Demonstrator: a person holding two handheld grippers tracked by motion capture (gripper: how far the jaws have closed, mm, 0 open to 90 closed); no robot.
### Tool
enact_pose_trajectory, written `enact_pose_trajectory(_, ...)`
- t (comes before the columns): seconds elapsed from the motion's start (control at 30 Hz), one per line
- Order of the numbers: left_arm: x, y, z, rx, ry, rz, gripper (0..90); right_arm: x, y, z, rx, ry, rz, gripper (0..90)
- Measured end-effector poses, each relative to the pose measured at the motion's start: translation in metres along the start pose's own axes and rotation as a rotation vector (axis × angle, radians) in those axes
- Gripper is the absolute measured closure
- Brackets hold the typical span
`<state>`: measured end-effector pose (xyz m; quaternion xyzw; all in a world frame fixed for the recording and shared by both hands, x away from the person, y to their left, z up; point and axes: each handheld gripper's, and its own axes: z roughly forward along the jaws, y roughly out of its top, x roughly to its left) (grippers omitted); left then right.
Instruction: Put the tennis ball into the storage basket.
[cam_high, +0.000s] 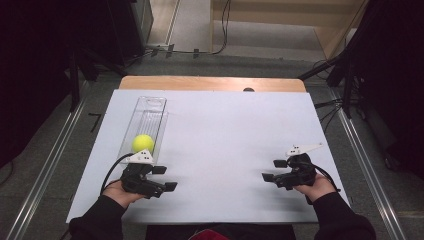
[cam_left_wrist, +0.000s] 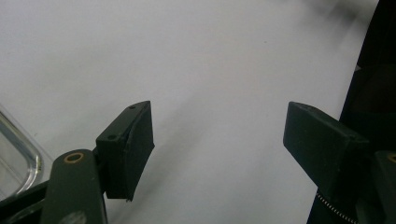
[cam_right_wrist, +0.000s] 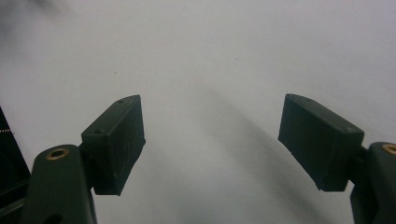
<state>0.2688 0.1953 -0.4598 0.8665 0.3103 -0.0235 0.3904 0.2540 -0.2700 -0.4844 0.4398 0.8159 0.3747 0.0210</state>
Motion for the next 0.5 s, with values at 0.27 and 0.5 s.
enact_pose_trajectory(0.27,-0.0001,0.0001,0.0001,0.002,-0.001,0.000,25.2,-0.0003,-0.0002,0.0005,0.008,0.003,-0.006,20.5)
enact_pose_trajectory(0.5,0.0002,0.0004,0.0000,0.004,0.000,0.002,25.2,-0.0003,-0.0008,0.0013,0.027,0.008,-0.011,20.5)
